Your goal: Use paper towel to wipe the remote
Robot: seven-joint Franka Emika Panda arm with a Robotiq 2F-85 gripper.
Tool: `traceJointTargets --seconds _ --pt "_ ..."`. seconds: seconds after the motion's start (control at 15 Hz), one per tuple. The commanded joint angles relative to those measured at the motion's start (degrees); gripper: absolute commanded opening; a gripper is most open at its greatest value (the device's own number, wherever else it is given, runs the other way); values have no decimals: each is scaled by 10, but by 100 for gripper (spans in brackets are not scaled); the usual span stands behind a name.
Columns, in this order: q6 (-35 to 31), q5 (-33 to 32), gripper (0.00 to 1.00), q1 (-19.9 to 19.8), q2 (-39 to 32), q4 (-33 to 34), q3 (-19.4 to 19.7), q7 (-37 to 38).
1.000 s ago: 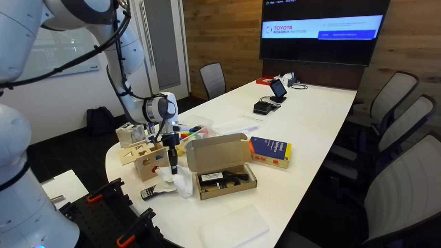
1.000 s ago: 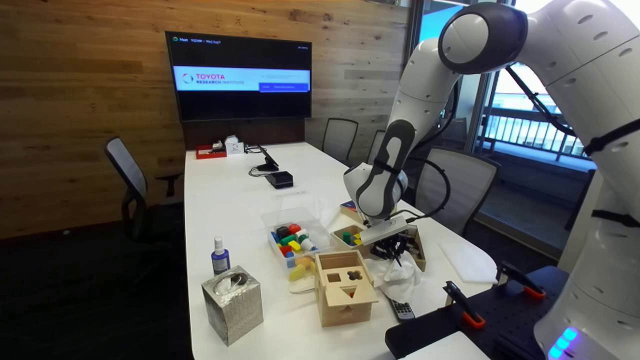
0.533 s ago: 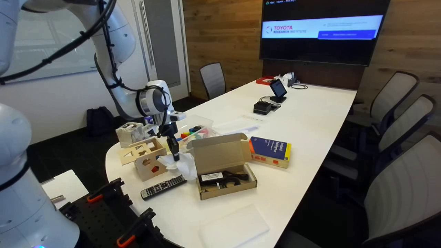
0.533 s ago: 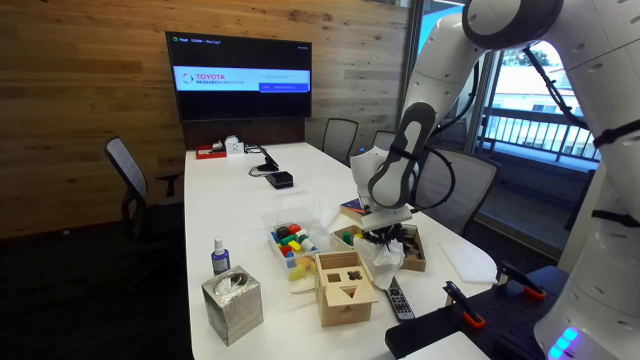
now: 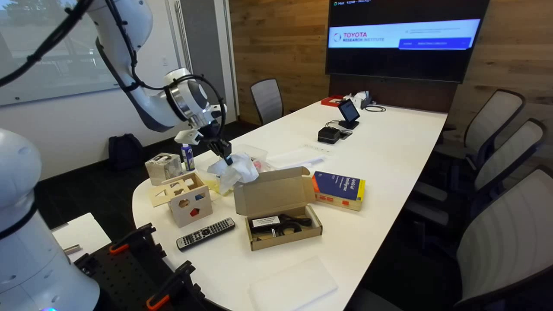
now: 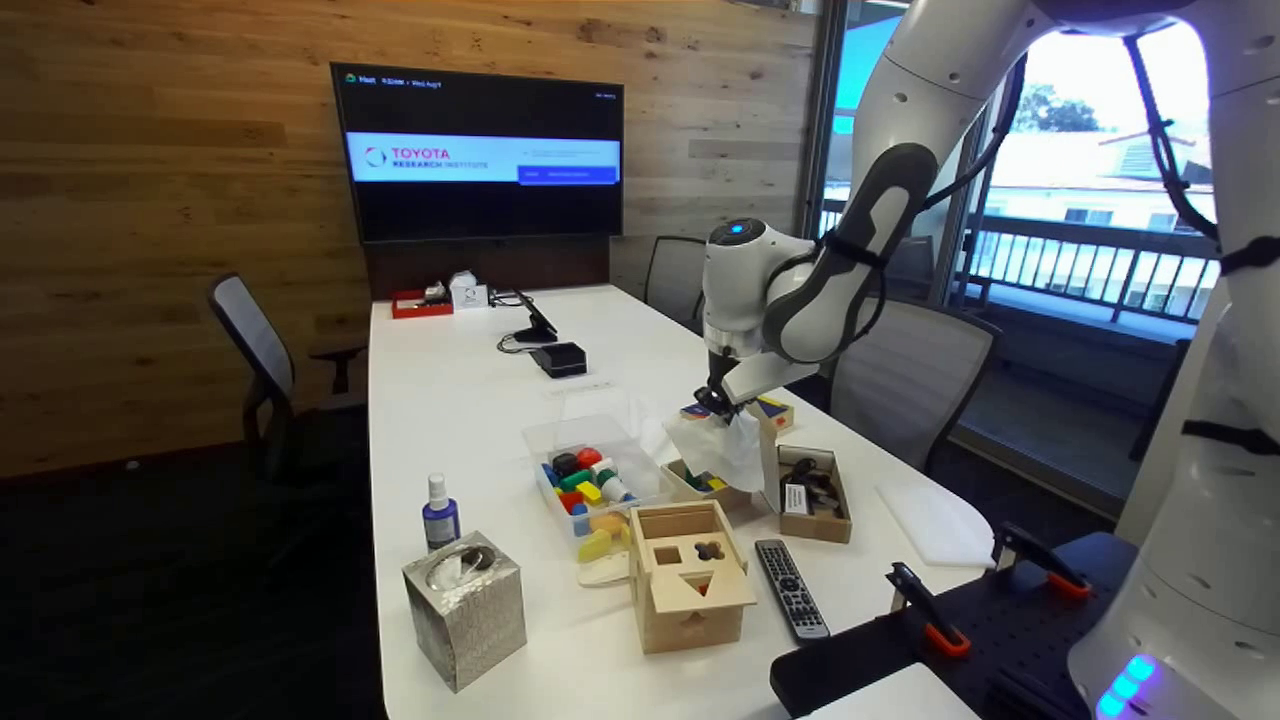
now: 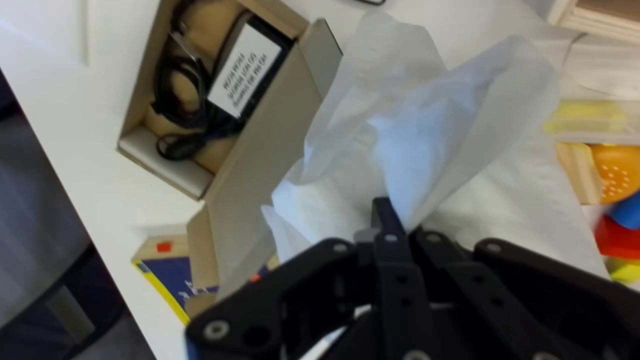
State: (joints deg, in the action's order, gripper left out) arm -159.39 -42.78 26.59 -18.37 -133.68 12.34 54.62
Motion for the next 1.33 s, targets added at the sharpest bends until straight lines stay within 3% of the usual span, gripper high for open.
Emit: traceJointTargets --seconds 0.0,0.27,0.53,0.6,0.67,0.87,1.0,1.07,1.13,1.27 --pt "-77 -16 0 -11 -30 39 -14 -64" --pt "-131 26 0 -32 -91 101 -88 -167" --pt "-117 84 0 -93 -140 146 -227 -299" --pt "-118 127 0 -95 -148 148 -247 -356" --pt "-103 124 0 -141 -157 152 -309 -381" --pt "-62 172 0 -227 -189 154 -435 -504" --pt "1 202 0 -281 -210 157 -504 -569" --pt "25 284 0 -245 -192 152 -472 -619" --pt "46 303 0 -243 -188 154 -465 -625" --pt "86 338 0 -201 -175 170 -410 -613"
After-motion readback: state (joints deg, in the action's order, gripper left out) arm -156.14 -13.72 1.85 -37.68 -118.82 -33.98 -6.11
